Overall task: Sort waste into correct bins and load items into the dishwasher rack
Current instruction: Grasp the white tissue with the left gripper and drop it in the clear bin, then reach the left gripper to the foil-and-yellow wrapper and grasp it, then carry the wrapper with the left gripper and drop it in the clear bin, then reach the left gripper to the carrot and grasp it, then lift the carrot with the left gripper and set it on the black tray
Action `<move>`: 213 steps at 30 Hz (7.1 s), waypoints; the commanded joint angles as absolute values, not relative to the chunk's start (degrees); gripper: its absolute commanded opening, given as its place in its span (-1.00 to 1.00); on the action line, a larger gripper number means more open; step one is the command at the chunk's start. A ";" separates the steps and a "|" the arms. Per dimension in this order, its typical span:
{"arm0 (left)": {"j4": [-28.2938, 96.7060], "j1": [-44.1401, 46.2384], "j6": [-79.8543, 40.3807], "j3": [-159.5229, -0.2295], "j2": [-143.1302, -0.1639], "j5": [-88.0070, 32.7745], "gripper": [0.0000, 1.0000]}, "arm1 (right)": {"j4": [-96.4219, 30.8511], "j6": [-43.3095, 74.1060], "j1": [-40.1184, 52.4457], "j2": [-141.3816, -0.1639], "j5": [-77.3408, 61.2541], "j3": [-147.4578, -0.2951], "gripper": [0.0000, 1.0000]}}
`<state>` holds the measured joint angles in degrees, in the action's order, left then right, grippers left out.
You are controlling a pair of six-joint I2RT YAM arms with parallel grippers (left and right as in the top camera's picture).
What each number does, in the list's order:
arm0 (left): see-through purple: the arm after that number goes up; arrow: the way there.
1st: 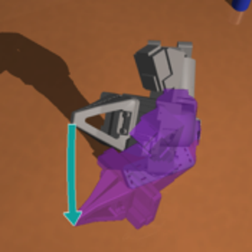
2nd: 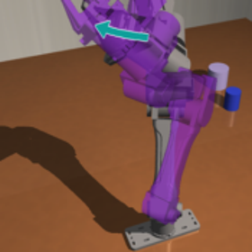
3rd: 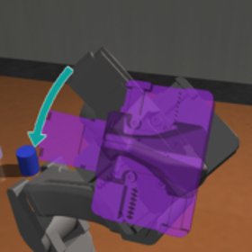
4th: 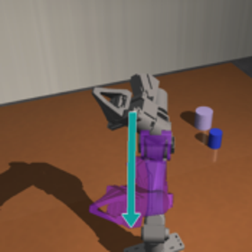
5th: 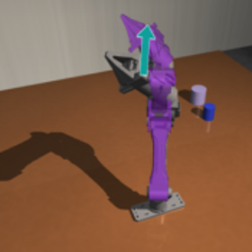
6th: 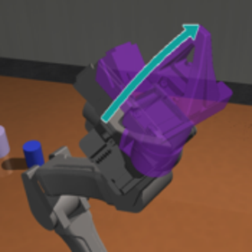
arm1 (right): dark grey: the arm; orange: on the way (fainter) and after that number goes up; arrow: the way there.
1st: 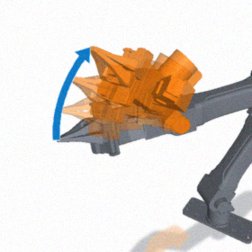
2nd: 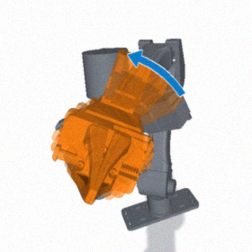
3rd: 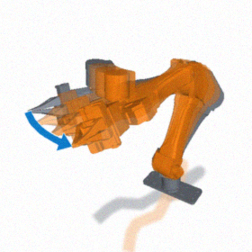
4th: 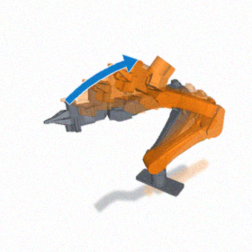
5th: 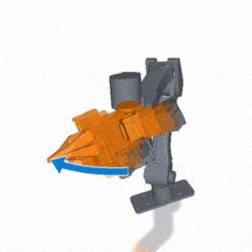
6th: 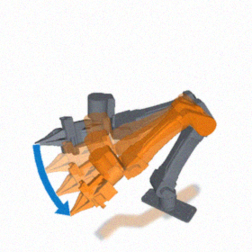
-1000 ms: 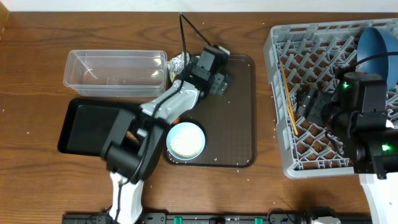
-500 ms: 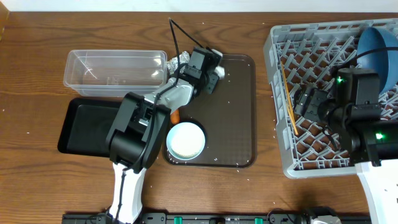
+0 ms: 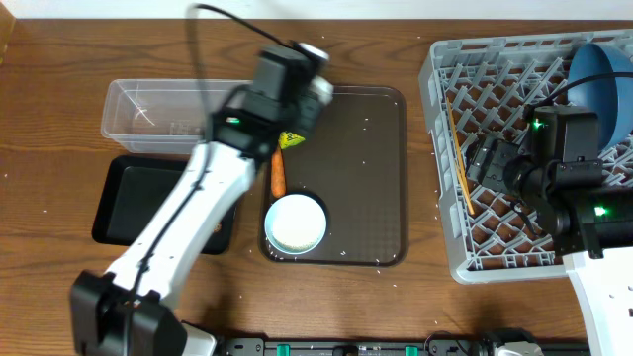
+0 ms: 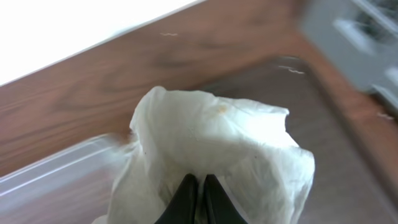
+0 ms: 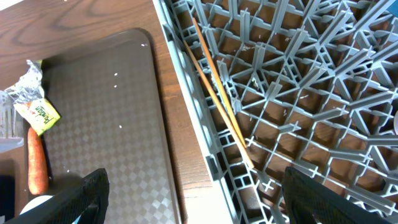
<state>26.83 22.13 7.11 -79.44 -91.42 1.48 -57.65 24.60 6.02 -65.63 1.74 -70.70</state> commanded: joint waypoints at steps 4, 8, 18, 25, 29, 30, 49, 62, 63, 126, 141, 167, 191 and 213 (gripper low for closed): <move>28.45 10.94 7.20 -78.98 -95.61 6.50 -0.87 | -57.71 25.23 5.65 -65.58 2.13 -70.70 0.65; 28.47 6.66 7.11 -78.98 -96.75 0.93 0.39 | -58.43 25.23 5.65 -65.58 2.13 -70.70 0.65; 31.79 14.48 7.68 -78.98 -94.43 -6.76 0.48 | -59.33 24.82 5.65 -65.60 2.59 -70.70 0.66; 33.76 25.06 8.29 -77.78 -102.45 4.25 0.48 | -59.18 24.82 5.65 -65.60 3.22 -70.70 0.66; 31.24 26.87 6.04 -77.78 -108.86 9.30 0.48 | -59.22 24.82 5.65 -65.60 3.22 -70.70 0.66; 30.26 26.87 4.84 -77.78 -110.17 10.85 0.49 | -59.22 24.82 5.65 -65.60 3.20 -70.70 0.66; 20.40 25.74 -0.30 -77.80 -122.69 12.32 -0.31 | -59.20 24.80 5.65 -65.60 3.22 -70.70 0.67; 24.56 28.18 -0.23 -77.97 -112.71 -3.92 -0.88 | -59.48 24.80 5.65 -65.60 3.22 -70.70 0.66; 25.10 28.58 0.12 -77.97 -111.31 -3.86 -0.88 | -59.59 24.80 5.65 -65.60 3.22 -70.70 0.66; 24.08 18.04 -3.95 -78.00 -99.13 15.73 -0.88 | -60.99 24.80 5.65 -65.60 3.22 -70.70 0.67; 18.17 9.78 -29.85 -78.02 -100.49 15.73 -0.01 | -62.22 24.82 5.65 -65.58 2.96 -70.70 0.65; 49.84 15.77 -15.00 -78.00 -86.80 2.48 -0.19 | -62.83 24.60 5.65 -65.60 2.98 -70.70 0.68; 31.83 26.44 -13.74 -61.41 -97.56 11.27 -0.07 | -62.46 24.58 5.65 -65.60 1.91 -70.70 0.70; 26.63 26.98 -12.49 -61.41 -106.06 5.39 -0.30 | -62.28 23.92 5.65 -65.60 1.93 -70.70 0.71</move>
